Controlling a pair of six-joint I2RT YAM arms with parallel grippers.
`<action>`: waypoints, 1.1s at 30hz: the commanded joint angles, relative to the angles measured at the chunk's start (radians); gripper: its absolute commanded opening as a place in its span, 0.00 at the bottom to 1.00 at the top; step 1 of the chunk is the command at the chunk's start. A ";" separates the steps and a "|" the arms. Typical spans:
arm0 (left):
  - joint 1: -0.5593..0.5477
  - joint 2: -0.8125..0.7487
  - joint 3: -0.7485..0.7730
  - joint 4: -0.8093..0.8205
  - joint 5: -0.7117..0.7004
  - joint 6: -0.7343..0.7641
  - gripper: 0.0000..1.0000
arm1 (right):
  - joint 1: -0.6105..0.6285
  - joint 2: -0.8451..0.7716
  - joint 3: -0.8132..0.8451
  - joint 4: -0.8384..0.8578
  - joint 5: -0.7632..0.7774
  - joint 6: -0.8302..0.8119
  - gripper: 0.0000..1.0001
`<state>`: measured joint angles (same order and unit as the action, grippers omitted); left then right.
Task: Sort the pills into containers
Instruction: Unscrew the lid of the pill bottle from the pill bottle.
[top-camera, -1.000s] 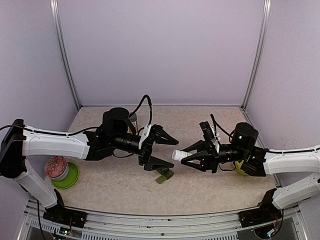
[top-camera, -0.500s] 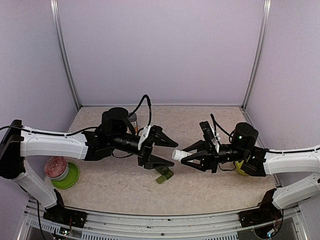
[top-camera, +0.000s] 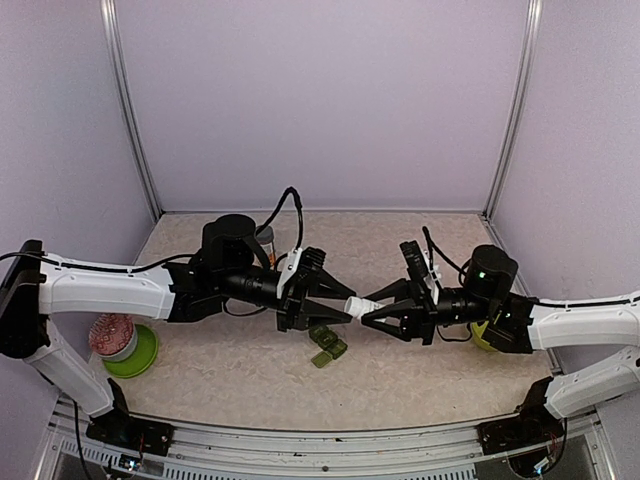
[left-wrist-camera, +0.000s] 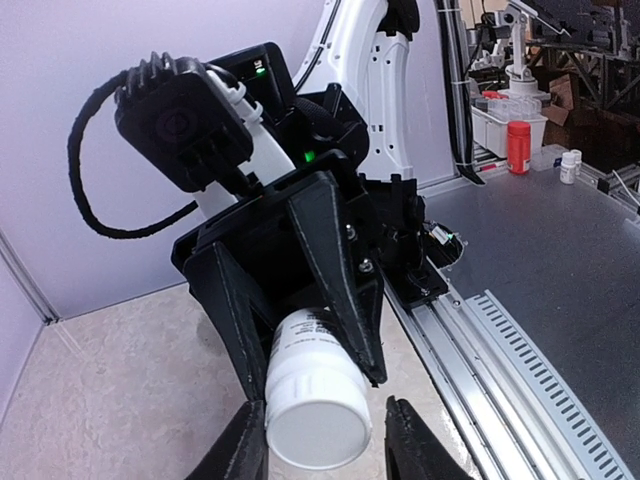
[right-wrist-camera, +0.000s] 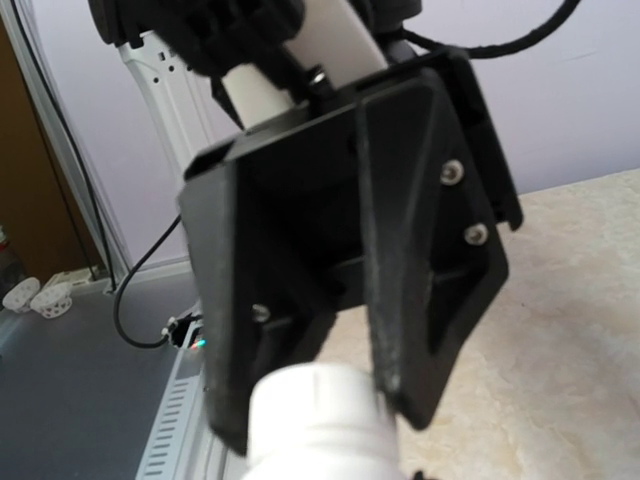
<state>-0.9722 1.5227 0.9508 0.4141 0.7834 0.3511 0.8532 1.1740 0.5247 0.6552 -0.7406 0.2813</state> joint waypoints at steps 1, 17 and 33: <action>-0.011 0.004 0.016 0.002 -0.003 -0.027 0.35 | 0.007 -0.011 0.008 0.020 0.023 -0.013 0.11; 0.000 0.134 0.108 0.072 -0.102 -0.614 0.15 | 0.007 -0.087 0.020 -0.149 0.217 -0.255 0.03; 0.028 0.137 0.102 0.181 -0.083 -0.930 0.73 | 0.007 -0.168 -0.007 -0.146 0.272 -0.263 0.00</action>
<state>-0.9447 1.7073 1.0405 0.5858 0.7383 -0.5964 0.8509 1.0256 0.5133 0.4622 -0.4561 -0.0071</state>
